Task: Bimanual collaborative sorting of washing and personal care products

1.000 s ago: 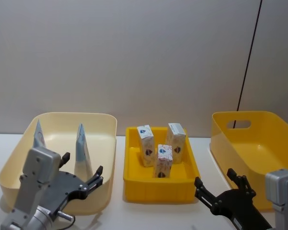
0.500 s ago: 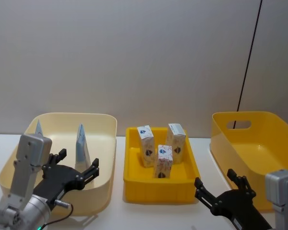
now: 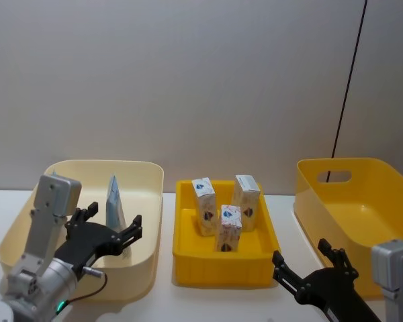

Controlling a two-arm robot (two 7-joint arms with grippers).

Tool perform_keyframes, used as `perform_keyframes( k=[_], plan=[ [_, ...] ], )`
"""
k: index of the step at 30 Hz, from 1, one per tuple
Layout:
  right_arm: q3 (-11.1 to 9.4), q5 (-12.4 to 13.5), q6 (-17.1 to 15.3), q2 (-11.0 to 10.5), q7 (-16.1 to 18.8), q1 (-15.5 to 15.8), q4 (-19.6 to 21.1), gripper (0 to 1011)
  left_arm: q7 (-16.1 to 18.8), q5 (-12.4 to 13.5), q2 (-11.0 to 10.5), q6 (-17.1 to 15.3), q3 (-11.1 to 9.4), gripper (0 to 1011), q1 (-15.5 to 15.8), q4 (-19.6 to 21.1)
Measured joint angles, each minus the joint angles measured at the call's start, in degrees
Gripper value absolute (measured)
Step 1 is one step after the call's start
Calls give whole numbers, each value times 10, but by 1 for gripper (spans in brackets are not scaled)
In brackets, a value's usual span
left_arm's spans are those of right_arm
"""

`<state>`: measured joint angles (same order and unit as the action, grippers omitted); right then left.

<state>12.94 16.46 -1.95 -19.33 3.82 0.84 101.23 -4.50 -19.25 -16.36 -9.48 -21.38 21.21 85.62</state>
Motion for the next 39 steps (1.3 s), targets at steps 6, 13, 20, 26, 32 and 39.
perform_keyframes(
  k=[6, 13, 20, 26, 32, 39],
  plan=[
    [0, 0, 0, 0, 0, 0, 0, 1001, 1, 12, 8, -4, -5, 1003, 20, -25],
    [0, 0, 0, 0, 0, 0, 0, 1001, 2, 22, 15, -7, -10, 945, 38, -47],
    [0, 0, 0, 0, 0, 0, 0, 1001, 4, 28, 20, -9, -13, 738, 48, -62],
    [0, 0, 0, 0, 0, 0, 0, 1001, 5, 31, 22, -10, -14, 590, 53, -67],
    [0, 0, 0, 0, 0, 0, 0, 1001, 5, 33, 24, -10, -15, 351, 56, -71],
    [0, 0, 0, 0, 0, 0, 0, 1001, -1, 32, 24, -7, -14, 233, 56, -71]
  ],
)
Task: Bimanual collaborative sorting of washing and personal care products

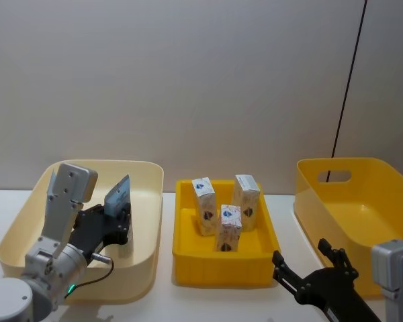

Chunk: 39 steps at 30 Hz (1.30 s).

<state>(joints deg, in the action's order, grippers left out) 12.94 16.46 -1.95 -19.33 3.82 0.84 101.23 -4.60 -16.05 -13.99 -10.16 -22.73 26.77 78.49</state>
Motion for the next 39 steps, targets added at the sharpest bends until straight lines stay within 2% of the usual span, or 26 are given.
perform_keyframes(
  k=[15, 22, 32, 39],
  plan=[
    [0, 0, 0, 0, 0, 0, 0, 1001, -61, -21, -10, 62, 16, 219, 3, 16],
    [0, 0, 0, 0, 0, 0, 0, 1001, -111, -46, -15, 88, 25, 219, 12, 34],
    [0, 0, 0, 0, 0, 0, 0, 1001, -171, -89, -18, 94, 28, 218, 23, 51],
    [0, 0, 0, 0, 0, 0, 0, 1001, -208, -118, -16, 76, 17, 218, 30, 58]
  ],
)
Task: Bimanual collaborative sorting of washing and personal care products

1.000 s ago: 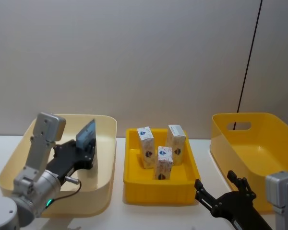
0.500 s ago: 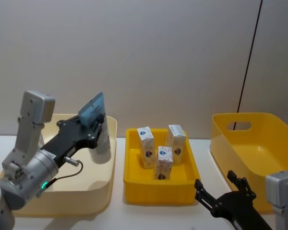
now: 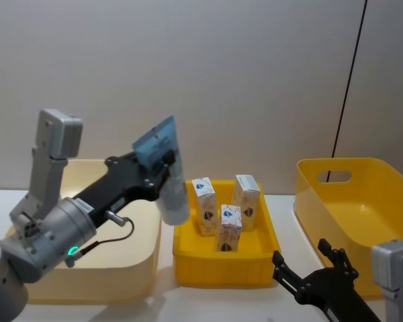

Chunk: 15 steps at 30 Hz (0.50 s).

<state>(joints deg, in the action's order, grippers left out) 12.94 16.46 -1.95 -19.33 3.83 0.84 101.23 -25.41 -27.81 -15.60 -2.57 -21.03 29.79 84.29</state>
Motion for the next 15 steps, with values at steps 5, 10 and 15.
perform_keyframes(
  k=[5, 10, 15],
  plan=[
    [0, 0, 0, 0, 0, 0, 0, 1001, -20, -17, 5, -21, -14, 219, 6, 1],
    [0, 0, 0, 0, 0, 0, 0, 1001, -26, -21, 9, -33, -27, 219, 9, 1],
    [0, 0, 0, 0, 0, 0, 0, 1001, -23, -19, 12, -38, -38, 219, 10, 2]
  ],
)
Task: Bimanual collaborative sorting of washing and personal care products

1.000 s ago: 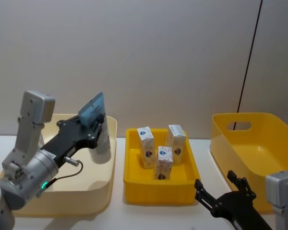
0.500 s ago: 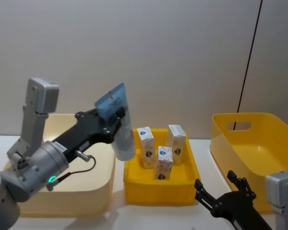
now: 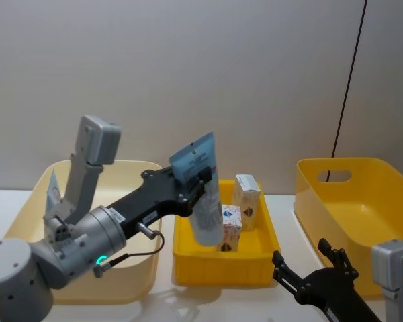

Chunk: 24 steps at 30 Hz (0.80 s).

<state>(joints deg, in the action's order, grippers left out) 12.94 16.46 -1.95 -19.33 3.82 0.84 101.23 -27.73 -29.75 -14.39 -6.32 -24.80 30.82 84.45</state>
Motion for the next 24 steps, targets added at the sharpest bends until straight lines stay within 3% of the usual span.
perform_keyframes(
  k=[7, 24],
  plan=[
    [0, 0, 0, 0, 0, 0, 0, 1001, 12, 9, 6, 1, -14, 219, 2, -2],
    [2, -1, -3, -4, 13, -10, -7, 1001, 23, 9, 12, 5, -25, 219, 4, -4]
  ],
)
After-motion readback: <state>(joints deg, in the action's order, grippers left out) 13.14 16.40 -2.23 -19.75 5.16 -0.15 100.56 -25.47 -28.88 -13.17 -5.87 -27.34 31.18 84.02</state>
